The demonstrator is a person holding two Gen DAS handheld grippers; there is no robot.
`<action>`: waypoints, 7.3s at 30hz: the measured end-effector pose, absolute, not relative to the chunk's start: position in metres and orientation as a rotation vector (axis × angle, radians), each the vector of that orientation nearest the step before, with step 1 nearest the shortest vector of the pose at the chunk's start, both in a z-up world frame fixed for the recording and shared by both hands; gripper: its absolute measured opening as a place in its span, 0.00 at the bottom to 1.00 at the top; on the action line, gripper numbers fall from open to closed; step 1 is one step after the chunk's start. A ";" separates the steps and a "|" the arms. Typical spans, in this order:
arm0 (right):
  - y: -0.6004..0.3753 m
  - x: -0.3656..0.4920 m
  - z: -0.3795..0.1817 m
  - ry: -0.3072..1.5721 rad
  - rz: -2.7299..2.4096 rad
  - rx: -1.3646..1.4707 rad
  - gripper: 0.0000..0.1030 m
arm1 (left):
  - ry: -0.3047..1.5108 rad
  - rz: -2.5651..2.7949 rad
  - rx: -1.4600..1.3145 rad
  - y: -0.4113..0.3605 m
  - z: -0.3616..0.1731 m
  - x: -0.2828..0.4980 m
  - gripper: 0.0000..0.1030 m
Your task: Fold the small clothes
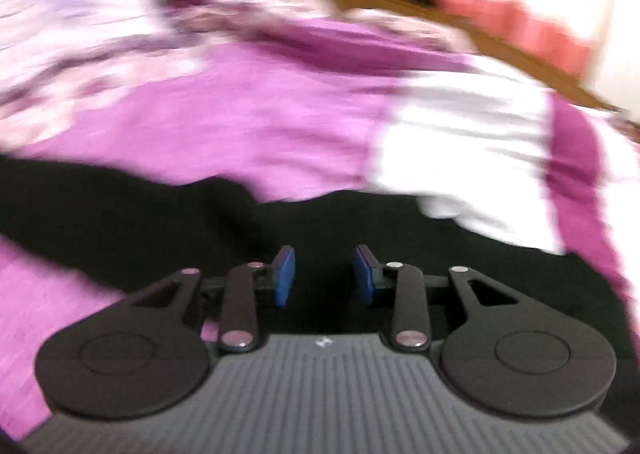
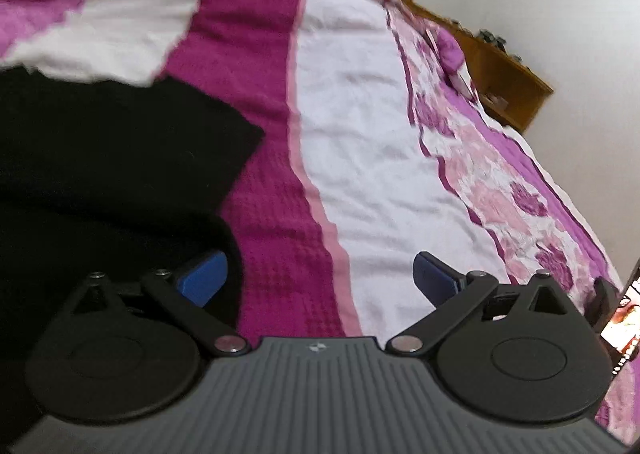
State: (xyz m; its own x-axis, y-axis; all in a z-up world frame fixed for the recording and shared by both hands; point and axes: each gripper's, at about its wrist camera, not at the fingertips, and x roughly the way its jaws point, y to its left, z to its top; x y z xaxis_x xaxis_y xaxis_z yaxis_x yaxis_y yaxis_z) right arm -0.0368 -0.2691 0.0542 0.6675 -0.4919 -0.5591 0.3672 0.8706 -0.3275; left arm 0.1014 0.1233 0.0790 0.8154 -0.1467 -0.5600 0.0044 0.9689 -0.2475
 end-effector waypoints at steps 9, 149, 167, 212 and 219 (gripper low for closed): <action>-0.223 -0.034 0.055 0.459 -0.322 -0.076 0.99 | 0.837 -0.052 -0.715 0.208 0.043 0.117 0.43; -0.007 0.084 0.032 0.584 0.265 0.628 0.12 | 0.492 -0.271 -0.831 0.252 0.067 0.099 0.53; -0.075 0.062 0.141 0.392 0.378 0.524 0.10 | 0.484 -0.198 -0.692 0.232 0.077 0.106 0.53; -0.296 0.032 0.039 0.506 -0.112 0.342 0.12 | 0.798 -0.066 -0.165 0.120 0.047 0.097 0.30; -0.282 0.027 0.057 0.471 -0.073 0.297 0.12 | 0.753 -0.021 -0.127 0.143 0.043 0.093 0.37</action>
